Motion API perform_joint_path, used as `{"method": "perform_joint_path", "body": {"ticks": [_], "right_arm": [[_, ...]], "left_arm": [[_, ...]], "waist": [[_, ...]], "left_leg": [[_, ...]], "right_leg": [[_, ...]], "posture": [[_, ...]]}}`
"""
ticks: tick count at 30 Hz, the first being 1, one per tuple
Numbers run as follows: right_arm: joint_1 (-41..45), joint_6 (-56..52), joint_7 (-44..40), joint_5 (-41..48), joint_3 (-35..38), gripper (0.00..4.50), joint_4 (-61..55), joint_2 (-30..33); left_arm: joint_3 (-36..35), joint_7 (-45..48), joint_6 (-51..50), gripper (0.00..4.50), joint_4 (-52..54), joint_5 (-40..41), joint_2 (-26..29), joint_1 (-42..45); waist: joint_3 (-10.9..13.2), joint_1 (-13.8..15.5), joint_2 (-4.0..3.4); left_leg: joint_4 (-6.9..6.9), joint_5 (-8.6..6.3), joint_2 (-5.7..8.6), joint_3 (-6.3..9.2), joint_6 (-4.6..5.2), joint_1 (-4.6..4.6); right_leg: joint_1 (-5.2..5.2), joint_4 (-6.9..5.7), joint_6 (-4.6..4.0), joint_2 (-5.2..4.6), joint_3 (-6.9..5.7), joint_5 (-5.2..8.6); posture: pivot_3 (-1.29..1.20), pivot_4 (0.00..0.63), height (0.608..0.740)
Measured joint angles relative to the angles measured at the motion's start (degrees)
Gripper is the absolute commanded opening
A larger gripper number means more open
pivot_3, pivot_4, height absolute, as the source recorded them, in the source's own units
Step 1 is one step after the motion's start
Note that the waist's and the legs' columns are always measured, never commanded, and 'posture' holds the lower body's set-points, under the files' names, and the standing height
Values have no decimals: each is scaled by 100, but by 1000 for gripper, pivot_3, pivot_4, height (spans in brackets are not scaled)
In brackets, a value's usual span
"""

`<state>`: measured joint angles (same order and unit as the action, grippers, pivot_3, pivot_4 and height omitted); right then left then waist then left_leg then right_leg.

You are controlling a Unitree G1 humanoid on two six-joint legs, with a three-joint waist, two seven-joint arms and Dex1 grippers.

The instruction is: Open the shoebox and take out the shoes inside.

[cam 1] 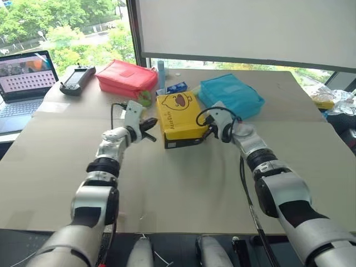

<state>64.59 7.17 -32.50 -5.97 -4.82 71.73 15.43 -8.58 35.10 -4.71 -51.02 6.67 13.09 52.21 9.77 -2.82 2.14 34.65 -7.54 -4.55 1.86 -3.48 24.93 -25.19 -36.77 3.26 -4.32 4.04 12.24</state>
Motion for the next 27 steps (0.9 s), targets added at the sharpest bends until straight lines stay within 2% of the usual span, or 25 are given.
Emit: {"method": "perform_joint_path", "body": {"ticks": [6,9,14,17,20,22,27], "right_arm": [[-79,87,-800,126,154,51,-32,-43],[-444,42,-1379,242,147,51,-578,13],[-2087,-1327,-2588,703,-87,51,-3703,496],[-2738,-2329,-2832,837,-146,51,-5247,977],[-3139,-2905,-2925,965,-140,51,-6143,1287],[-3525,-3281,-2982,1037,-125,51,-6718,1584],[-4146,-3630,-3175,1185,-61,51,-7257,2232]], "left_arm": [[137,-185,-991,0,2074,75,-203,-1128],[240,-169,-1691,0,3225,176,-91,-1748],[438,170,-3096,0,5189,679,333,-3099],[614,216,-3786,0,5911,954,404,-3645],[774,267,-4218,0,6370,1155,486,-3878],[933,362,-4562,0,6691,1390,511,-4036],[1192,700,-5099,0,7056,1931,652,-4034]], "waist": [[2,-105,-4],[2,-143,-4],[-7,-128,-25],[-4,-93,-29],[-3,-70,-27],[-2,-62,-26],[-1,-48,-23]], "left_leg": [[0,0,1,4,0,-10],[-1,0,0,4,-1,-23],[-1,-9,0,4,-10,-39],[18,-8,1,4,-11,-40],[28,-9,2,4,-12,-70],[32,-34,6,4,-52,-78],[51,-35,14,5,-53,-76]], "right_leg": [[9,-3,3,1,0,3],[16,-7,31,2,2,21],[27,-18,33,0,3,35],[28,-22,31,1,2,36],[63,-18,-6,0,4,56],[83,-6,-12,-5,5,59],[90,1,-12,-9,13,59]], "posture": [[0,150,726],[0,150,726],[0,150,726],[0,150,726],[0,150,726],[0,150,726],[0,150,726]]}}
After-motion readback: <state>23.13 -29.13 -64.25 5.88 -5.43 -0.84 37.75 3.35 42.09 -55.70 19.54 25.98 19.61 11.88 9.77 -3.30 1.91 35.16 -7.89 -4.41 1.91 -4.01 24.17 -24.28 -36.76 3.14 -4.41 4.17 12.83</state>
